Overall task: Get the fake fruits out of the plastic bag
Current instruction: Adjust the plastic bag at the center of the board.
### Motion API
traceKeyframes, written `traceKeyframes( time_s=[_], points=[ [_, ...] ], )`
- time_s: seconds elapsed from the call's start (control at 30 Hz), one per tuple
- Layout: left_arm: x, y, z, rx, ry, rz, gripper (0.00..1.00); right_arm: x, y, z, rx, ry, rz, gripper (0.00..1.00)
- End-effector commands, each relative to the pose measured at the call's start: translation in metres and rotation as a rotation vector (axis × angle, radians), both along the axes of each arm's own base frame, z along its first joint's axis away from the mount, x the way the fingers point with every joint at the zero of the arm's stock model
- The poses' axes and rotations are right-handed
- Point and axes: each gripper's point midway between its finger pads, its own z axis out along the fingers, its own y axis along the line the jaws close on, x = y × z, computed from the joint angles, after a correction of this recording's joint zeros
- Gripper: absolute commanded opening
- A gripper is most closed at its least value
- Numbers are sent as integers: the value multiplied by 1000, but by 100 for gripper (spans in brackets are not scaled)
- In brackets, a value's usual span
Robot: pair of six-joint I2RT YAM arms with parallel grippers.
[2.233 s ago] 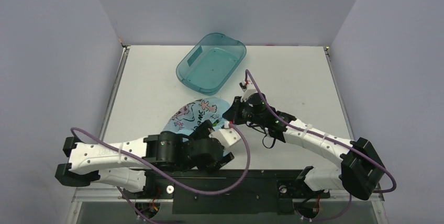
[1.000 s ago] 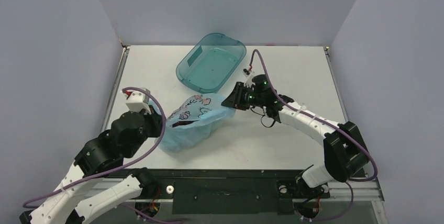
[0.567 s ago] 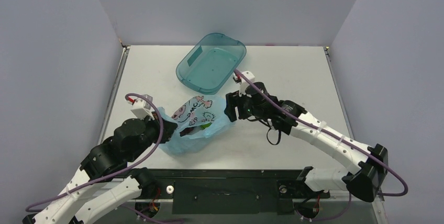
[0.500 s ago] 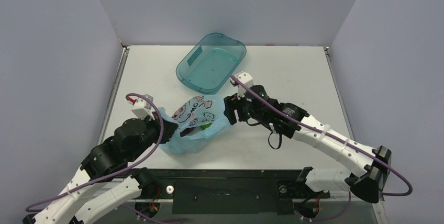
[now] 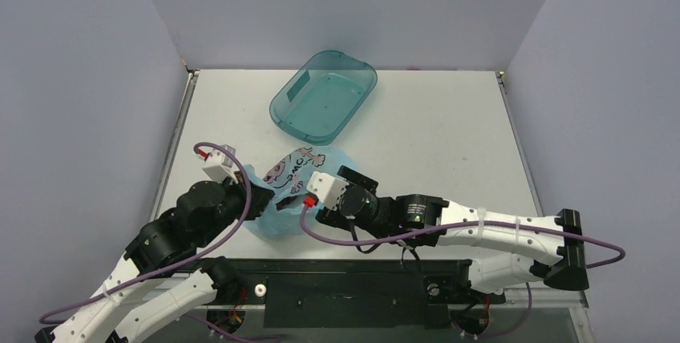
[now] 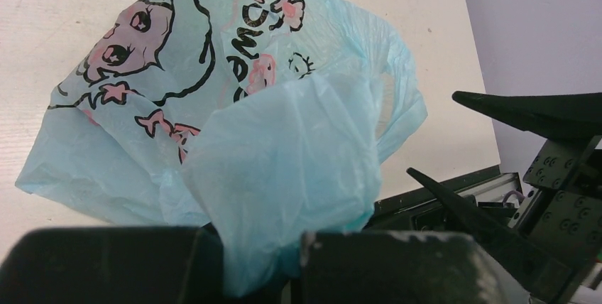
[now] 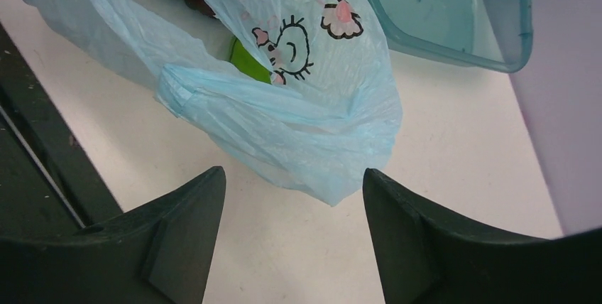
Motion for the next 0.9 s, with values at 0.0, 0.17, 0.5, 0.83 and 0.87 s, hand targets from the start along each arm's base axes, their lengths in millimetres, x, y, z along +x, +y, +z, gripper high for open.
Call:
traceKeyframes(
  time_s=[0.0,0.17,0.5,0.83,0.87],
  points=[
    [2,-5,11,-49,-13,1,0,17,-8,-1,-129,-155,-69,65],
    [3,-5,11,-40,-16,-2,0,23,13,-16,-187,-175,-52,63],
    [1,-4,13,-42,-3,-1,0,43,38,8,-90,-252,-174,15],
    [-2,39,74,-55,-106,141,0,95,12,100,527,-18,-417,0],
    [-2,44,80,-53,-119,157,0,97,3,114,594,-2,-436,0]
  ],
)
